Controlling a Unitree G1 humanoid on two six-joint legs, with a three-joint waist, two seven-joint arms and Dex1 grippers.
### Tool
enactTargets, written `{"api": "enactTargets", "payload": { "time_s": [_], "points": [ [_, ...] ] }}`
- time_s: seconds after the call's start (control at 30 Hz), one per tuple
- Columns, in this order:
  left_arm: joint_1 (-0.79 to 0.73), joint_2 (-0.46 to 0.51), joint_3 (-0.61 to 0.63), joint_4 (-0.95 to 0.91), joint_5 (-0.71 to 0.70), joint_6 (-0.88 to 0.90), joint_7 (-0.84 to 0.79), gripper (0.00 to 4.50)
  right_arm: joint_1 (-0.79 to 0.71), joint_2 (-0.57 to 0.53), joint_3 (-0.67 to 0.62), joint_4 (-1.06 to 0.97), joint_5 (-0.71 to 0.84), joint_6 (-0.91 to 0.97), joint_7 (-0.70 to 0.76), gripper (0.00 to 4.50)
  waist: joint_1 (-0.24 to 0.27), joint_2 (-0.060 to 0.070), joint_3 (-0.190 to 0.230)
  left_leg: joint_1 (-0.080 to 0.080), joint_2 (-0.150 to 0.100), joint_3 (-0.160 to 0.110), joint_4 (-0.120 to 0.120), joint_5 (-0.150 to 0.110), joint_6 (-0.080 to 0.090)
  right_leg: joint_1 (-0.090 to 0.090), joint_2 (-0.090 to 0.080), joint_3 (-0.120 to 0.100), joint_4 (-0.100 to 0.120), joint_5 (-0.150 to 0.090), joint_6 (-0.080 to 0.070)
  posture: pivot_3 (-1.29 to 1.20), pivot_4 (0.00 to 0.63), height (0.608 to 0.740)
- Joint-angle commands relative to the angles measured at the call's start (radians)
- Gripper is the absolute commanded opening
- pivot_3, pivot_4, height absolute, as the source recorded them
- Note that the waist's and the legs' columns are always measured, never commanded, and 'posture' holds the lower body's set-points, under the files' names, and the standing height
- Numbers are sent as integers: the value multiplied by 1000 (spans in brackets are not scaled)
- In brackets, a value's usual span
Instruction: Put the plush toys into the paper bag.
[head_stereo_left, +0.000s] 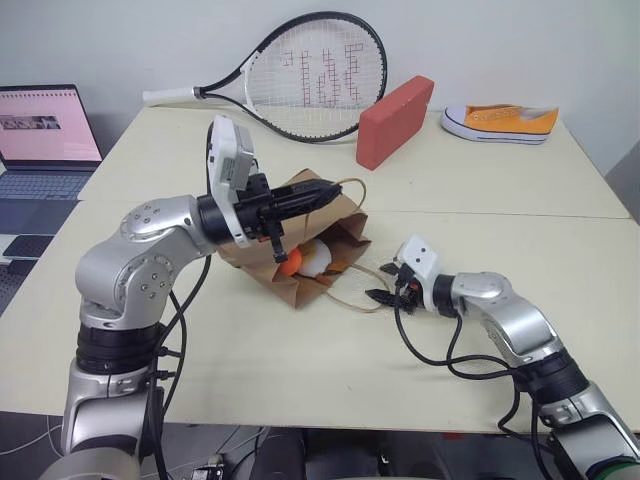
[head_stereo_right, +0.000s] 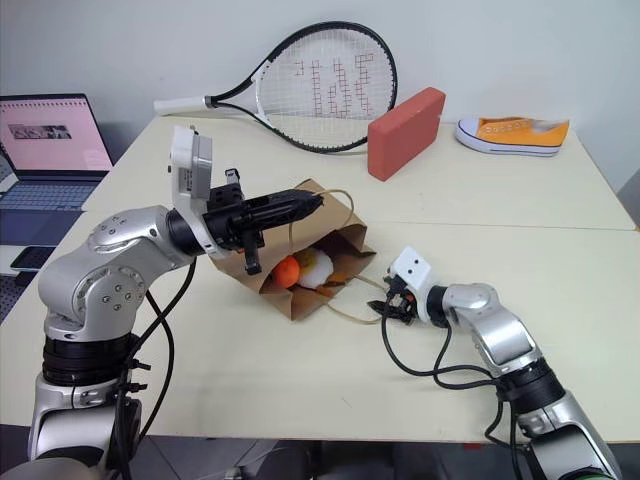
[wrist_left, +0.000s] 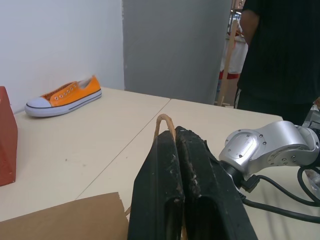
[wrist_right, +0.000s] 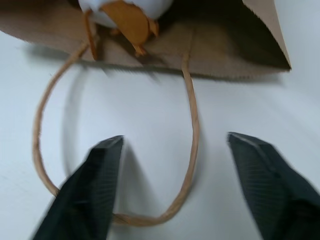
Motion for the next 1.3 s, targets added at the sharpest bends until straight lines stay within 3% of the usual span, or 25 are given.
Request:
{"api": "enactTargets", "payload": {
  "time_s": [0.03,0.17,0.23,0.5,0.7,0.87,1.07,1.3],
  "points": [
    [-6,10,20,-29,-3,-15,-1,0,-13,13,-16,-18,1,-3,13,2077,0,0,0,0,0,0,0,0,0,0,0,0,0,0,0,0,150,740],
    [-6,13,22,-28,0,-18,-1,0,-14,26,-28,-18,4,18,7,569,0,0,0,0,0,-1,0,0,0,0,0,0,0,0,0,0,150,740],
    [-7,17,23,-26,4,-21,-3,0,-20,38,-40,-14,4,24,-7,18,0,0,0,0,0,0,0,0,0,0,0,0,0,0,0,0,150,740],
    [-50,36,41,13,43,-64,-2,0,-56,24,-152,-110,71,116,-16,18,3,0,0,0,0,0,0,0,0,0,0,0,0,0,0,0,150,740],
    [-118,96,30,106,128,-117,-25,0,-120,-106,-333,-304,273,375,38,18,6,0,0,-1,0,-1,0,0,0,0,0,-1,0,0,0,0,150,740],
    [-234,108,-7,280,232,-195,-53,0,-244,-249,-467,-329,439,586,78,18,7,0,0,0,0,-1,0,0,0,1,0,-1,-1,0,0,0,150,740],
    [-316,54,-47,392,294,-243,-68,0,-321,-358,-476,-283,519,674,109,18,7,0,0,-1,0,-1,-1,0,0,-1,0,-1,-1,0,0,0,150,740],
    [-354,-27,-81,474,339,-259,-70,0,-345,-349,-464,-242,549,704,82,18,4,0,0,-2,0,1,0,0,0,-1,0,0,-1,0,1,0,150,740]
  ]
}}
